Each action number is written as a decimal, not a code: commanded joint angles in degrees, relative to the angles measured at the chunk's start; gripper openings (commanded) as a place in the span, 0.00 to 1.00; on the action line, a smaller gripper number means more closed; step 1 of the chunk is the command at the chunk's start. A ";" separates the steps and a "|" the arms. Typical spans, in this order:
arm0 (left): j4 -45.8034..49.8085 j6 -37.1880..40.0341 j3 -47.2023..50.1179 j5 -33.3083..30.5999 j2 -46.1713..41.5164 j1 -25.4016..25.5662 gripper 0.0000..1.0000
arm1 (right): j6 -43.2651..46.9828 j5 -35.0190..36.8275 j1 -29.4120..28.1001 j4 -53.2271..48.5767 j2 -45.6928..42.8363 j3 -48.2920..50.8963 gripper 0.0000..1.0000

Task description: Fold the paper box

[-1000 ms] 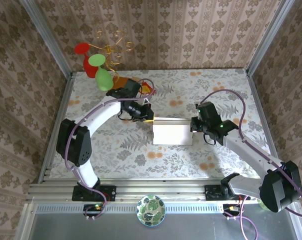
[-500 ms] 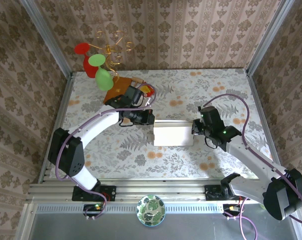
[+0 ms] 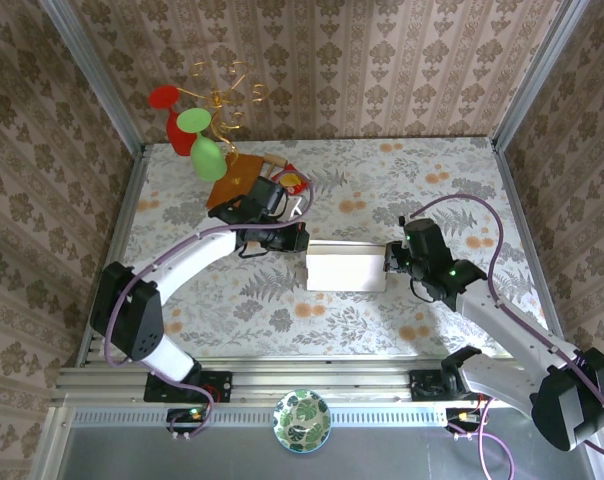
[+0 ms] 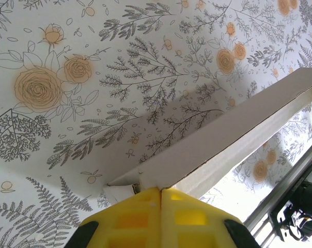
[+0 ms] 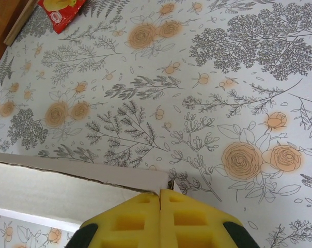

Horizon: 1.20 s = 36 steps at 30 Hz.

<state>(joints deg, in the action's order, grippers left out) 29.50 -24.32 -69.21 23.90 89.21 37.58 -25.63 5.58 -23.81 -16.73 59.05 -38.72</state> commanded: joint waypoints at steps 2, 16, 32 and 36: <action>0.04 1.42 1.13 -2.45 -2.29 0.16 0.00 | -0.98 1.37 0.06 -0.41 -1.12 1.19 0.00; 2.87 4.36 1.10 -5.68 -2.73 0.46 0.00 | -1.17 0.19 0.02 -0.58 -1.26 0.93 0.00; 7.71 8.66 -1.45 -11.15 -1.93 1.92 0.00 | -1.33 0.13 -0.09 -1.13 -1.57 1.02 0.00; 8.19 9.49 -1.37 -12.30 -1.70 2.59 0.00 | -1.31 0.12 -0.01 -1.15 -1.56 1.09 0.00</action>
<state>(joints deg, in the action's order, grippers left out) 32.38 -16.95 -69.87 15.77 88.23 40.29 -25.78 4.03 -23.90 -16.47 58.46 -38.50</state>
